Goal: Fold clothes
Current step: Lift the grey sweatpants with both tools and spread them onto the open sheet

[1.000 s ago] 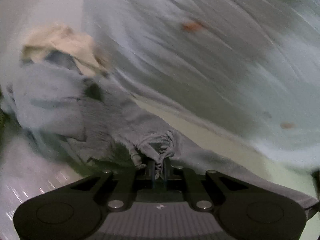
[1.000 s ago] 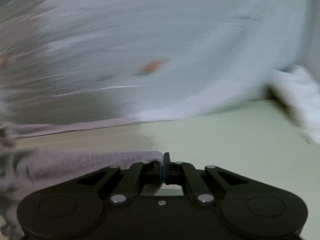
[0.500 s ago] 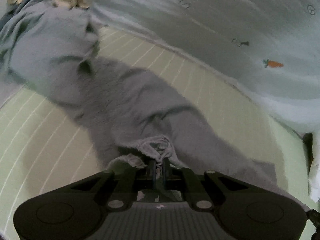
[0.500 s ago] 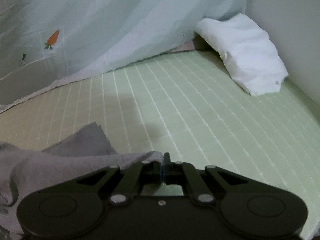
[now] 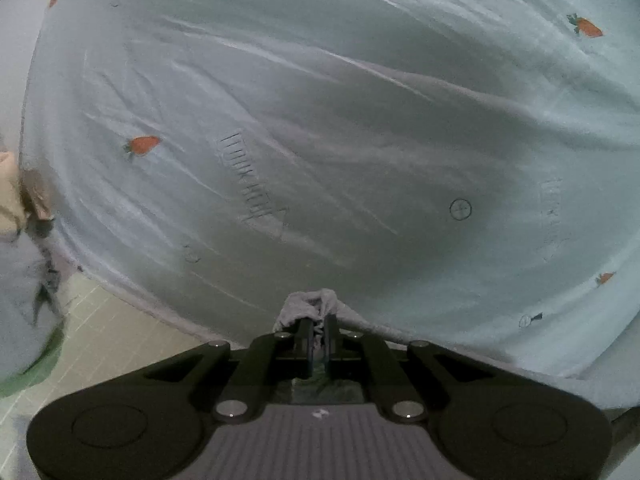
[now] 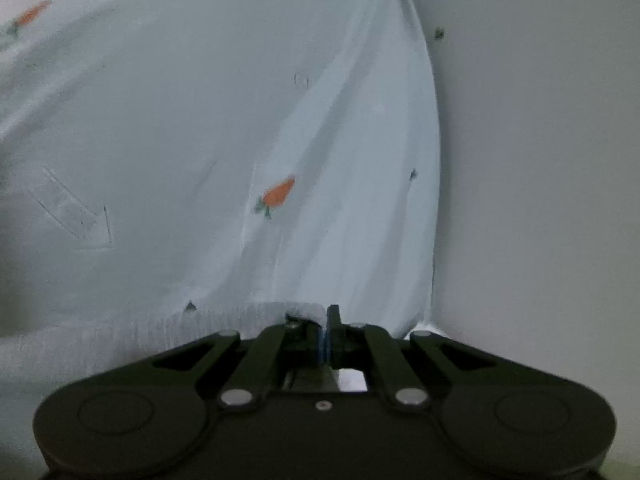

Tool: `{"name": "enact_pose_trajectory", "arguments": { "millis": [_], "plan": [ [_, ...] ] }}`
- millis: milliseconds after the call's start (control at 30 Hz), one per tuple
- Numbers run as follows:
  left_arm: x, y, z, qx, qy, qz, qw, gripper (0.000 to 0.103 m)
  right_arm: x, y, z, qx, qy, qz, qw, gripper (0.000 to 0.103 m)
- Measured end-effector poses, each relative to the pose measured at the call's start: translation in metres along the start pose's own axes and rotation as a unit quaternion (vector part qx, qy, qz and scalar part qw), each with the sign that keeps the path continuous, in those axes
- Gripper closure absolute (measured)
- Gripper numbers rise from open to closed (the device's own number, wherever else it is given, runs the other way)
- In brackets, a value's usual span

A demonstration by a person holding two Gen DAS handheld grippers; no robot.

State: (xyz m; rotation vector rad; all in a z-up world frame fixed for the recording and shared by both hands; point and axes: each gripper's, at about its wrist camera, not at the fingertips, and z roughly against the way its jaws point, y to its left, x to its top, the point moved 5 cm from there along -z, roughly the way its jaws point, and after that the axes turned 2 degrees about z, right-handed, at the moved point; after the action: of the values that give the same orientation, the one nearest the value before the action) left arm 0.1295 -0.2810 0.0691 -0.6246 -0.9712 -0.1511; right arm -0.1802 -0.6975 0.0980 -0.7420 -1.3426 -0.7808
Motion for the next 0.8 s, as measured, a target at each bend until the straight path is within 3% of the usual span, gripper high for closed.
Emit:
{"name": "enact_pose_trajectory", "arguments": {
  "millis": [133,200,333,467,533,633,700,800],
  "plan": [
    [-0.053,0.059,0.006,0.062,0.061,0.018,0.9960,0.098,-0.056,0.013,0.036,0.020,0.056,0.037,0.998,0.101],
    [-0.081,0.094,0.013,0.096,0.098,0.033,0.9900,0.098,-0.110,0.021,0.051,0.028,0.127,0.048,0.990,0.101],
    [-0.135,0.165,0.033,0.163,0.163,0.062,0.9710,0.098,-0.223,0.040,0.093,0.045,0.272,0.074,0.958,0.101],
    [-0.156,0.213,0.068,0.215,0.178,0.073,0.9575,0.103,-0.297,0.069,0.135,0.077,0.375,0.084,0.920,0.101],
    [-0.151,0.238,0.085,0.255,0.165,0.061,0.9509,0.103,-0.305,0.086,0.149,0.098,0.395,0.092,0.909,0.101],
    [-0.137,0.279,0.110,0.289,0.149,0.076,0.9425,0.103,-0.307,0.112,0.158,0.121,0.400,0.105,0.902,0.100],
    [-0.127,0.302,0.120,0.298,0.148,0.083,0.9394,0.103,-0.306,0.126,0.165,0.134,0.411,0.093,0.897,0.100],
    [-0.124,0.308,0.123,0.283,0.159,0.078,0.9426,0.103,-0.302,0.146,0.170,0.146,0.418,0.093,0.892,0.094]
  ]
}}
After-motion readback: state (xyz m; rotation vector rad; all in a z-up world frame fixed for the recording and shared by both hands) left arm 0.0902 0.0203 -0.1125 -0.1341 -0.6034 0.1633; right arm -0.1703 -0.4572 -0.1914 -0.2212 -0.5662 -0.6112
